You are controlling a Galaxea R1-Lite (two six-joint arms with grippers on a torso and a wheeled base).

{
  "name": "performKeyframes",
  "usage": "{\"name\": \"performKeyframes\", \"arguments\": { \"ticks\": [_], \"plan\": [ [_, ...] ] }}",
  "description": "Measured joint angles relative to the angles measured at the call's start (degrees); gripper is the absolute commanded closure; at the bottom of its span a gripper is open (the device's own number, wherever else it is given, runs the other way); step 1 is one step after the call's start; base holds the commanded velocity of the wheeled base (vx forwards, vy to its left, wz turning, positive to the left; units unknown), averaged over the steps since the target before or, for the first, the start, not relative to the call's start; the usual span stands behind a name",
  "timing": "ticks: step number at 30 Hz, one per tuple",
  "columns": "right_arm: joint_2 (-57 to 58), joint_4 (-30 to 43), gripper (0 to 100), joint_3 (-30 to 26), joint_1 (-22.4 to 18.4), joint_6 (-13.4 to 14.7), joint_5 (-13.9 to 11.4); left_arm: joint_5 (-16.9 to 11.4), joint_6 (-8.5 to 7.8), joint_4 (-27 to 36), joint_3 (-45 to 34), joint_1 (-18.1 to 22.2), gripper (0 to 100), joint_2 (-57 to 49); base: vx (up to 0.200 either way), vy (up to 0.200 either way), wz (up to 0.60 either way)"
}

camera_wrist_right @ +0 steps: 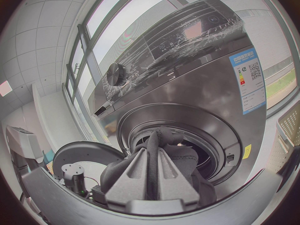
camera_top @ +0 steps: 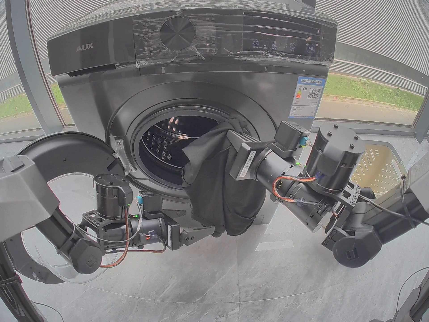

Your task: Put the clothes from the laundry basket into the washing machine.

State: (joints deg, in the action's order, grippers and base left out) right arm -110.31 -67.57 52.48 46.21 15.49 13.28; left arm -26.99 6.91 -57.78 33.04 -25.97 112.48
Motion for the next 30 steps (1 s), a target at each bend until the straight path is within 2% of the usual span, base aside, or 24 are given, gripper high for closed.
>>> {"name": "performKeyframes", "arguments": {
  "ticks": [10, 16, 30],
  "plan": [
    [0.6, -0.9, 100, -0.9, 1.3, -0.3, 0.0, -0.6, 0.09, -0.9, 5.1, 0.4, 0, 5.0, 0.000, 0.000, 0.00],
    [0.6, -1.3, 100, -1.7, 1.4, -0.5, 0.0, -3.6, 0.23, -4.4, 6.5, -0.1, 0, 6.3, 0.000, 0.000, 0.00],
    [0.6, -1.3, 100, -2.3, 0.6, -1.1, 0.0, -5.3, 0.01, -11.0, 1.5, -2.7, 0, 6.6, 0.000, 0.000, 0.00]
  ]
}}
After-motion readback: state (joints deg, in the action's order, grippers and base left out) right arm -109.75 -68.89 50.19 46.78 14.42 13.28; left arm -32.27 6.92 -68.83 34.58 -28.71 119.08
